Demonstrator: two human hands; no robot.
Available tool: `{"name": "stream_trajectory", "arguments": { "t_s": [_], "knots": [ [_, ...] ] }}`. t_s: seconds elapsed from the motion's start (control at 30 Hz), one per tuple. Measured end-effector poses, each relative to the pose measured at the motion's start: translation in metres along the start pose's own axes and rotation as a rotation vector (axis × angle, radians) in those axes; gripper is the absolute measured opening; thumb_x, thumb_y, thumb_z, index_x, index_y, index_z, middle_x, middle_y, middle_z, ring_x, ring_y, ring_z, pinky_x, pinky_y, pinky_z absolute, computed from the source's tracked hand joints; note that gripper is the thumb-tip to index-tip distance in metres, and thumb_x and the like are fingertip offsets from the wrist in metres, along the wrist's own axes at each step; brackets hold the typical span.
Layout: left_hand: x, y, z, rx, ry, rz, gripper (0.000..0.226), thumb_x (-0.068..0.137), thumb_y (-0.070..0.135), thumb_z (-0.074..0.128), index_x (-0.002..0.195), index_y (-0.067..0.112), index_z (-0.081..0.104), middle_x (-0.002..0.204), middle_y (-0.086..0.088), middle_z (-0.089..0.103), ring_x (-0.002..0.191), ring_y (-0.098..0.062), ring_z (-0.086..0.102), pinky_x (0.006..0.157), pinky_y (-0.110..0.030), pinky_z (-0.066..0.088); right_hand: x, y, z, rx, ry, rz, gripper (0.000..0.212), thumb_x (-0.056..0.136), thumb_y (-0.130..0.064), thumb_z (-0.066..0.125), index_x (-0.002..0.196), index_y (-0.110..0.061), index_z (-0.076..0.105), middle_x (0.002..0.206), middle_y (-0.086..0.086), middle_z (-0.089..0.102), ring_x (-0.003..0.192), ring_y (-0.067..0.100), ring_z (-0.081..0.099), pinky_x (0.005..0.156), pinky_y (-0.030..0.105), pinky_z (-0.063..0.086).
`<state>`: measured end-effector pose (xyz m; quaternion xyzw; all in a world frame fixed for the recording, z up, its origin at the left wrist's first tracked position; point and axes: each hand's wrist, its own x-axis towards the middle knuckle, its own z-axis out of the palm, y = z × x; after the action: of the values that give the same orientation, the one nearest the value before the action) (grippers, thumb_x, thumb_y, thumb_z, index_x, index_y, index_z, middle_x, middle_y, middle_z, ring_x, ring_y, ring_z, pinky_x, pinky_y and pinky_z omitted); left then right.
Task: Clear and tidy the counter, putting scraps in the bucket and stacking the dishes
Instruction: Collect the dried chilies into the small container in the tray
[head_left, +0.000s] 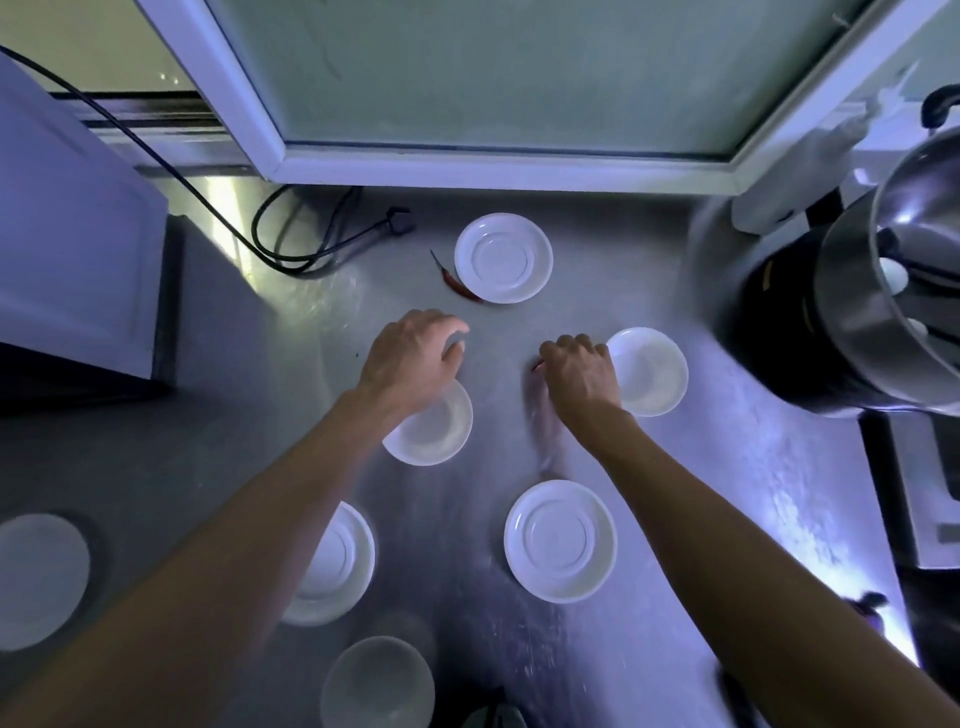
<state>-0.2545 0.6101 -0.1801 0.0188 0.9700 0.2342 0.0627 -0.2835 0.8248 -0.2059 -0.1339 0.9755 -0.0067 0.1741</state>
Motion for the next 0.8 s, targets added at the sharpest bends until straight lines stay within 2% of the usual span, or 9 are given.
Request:
{"name": "stream_trajectory", "arguments": {
  "t_s": [0.3, 0.4, 0.57, 0.7, 0.8],
  "knots": [
    [0.015, -0.017, 0.004, -0.003, -0.024, -0.003, 0.028, 0.095, 0.023, 0.055, 0.121, 0.016, 0.065, 0.119, 0.0, 0.067, 0.109, -0.025, 0.058, 0.09, -0.04, 0.048, 0.006, -0.006, 0.009, -0.005, -0.001, -0.023, 0.02, 0.098, -0.015, 0.047, 0.107, -0.015, 0.065, 0.108, 0.007, 0.062, 0.106, 0.029, 0.053, 0.09, 0.037, 0.037],
    [0.026, -0.026, 0.004, 0.007, -0.031, -0.018, 0.029, 0.095, 0.024, 0.055, 0.121, 0.016, 0.065, 0.119, -0.001, 0.067, 0.109, -0.026, 0.058, 0.091, -0.041, 0.047, 0.01, -0.014, 0.013, 0.028, 0.03, -0.025, 0.017, 0.094, -0.008, 0.051, 0.102, -0.015, 0.063, 0.101, 0.006, 0.063, 0.101, 0.029, 0.054, 0.085, 0.038, 0.038],
    [0.052, -0.04, 0.002, 0.085, -0.033, -0.003, 0.032, 0.095, 0.024, 0.055, 0.123, 0.014, 0.065, 0.118, -0.003, 0.067, 0.11, -0.03, 0.055, 0.09, -0.044, 0.047, 0.023, -0.031, 0.01, 0.22, 0.153, 0.035, 0.017, 0.09, -0.008, 0.048, 0.093, -0.01, 0.064, 0.087, 0.007, 0.064, 0.086, 0.033, 0.054, 0.071, 0.035, 0.034],
    [0.074, -0.046, 0.004, 0.136, -0.023, 0.022, 0.024, 0.094, 0.022, 0.053, 0.109, 0.008, 0.064, 0.113, -0.001, 0.063, 0.111, -0.029, 0.051, 0.084, -0.044, 0.048, 0.036, -0.038, 0.002, 0.406, 0.218, 0.103, 0.012, 0.09, -0.011, 0.054, 0.092, -0.008, 0.066, 0.084, 0.01, 0.064, 0.082, 0.036, 0.055, 0.069, 0.038, 0.043],
    [0.087, -0.047, 0.01, 0.146, -0.043, 0.018, 0.028, 0.094, 0.021, 0.052, 0.113, 0.005, 0.065, 0.123, -0.004, 0.06, 0.12, -0.027, 0.048, 0.09, -0.047, 0.046, 0.041, -0.041, -0.001, 0.471, 0.262, 0.107, 0.011, 0.091, -0.013, 0.057, 0.092, -0.008, 0.067, 0.084, 0.012, 0.065, 0.081, 0.038, 0.056, 0.07, 0.042, 0.048]
  ]
}}
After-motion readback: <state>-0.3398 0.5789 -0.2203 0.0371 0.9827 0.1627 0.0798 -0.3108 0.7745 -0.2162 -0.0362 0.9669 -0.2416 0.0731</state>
